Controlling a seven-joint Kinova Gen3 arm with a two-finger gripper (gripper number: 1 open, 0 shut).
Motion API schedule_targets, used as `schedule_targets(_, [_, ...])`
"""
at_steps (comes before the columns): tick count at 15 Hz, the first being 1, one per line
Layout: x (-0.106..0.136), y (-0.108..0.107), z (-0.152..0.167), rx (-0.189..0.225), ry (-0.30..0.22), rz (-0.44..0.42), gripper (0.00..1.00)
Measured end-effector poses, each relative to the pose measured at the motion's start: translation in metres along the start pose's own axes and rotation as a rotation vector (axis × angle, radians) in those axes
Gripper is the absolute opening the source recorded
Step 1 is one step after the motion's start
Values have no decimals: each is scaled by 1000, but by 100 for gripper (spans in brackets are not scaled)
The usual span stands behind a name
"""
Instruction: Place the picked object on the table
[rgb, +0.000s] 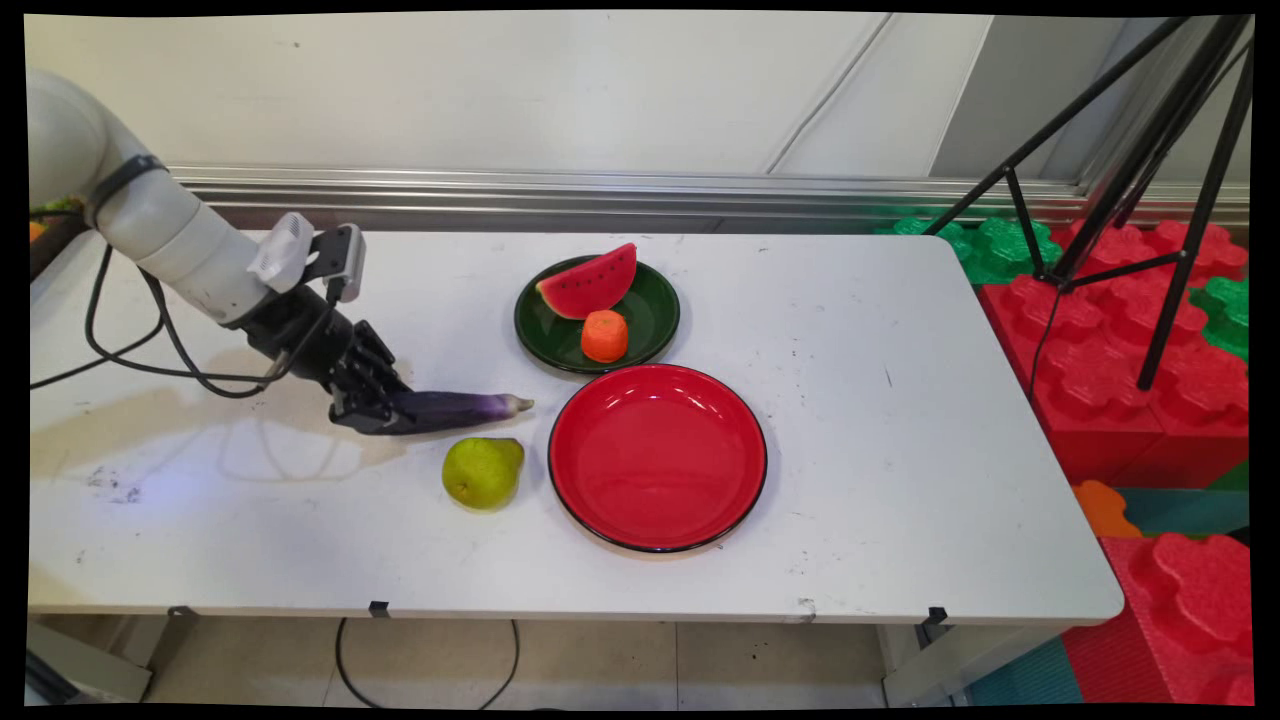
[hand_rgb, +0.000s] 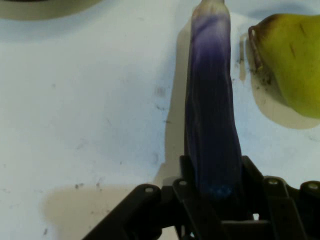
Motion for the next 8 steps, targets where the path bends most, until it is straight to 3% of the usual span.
schedule_targets(2, [-3, -1, 8, -7, 7, -14, 0])
schedule_targets(3, [-4, -2, 11, -9, 10, -19, 100])
schedule_targets(8, [-1, -2, 19, -11, 35, -22, 100])
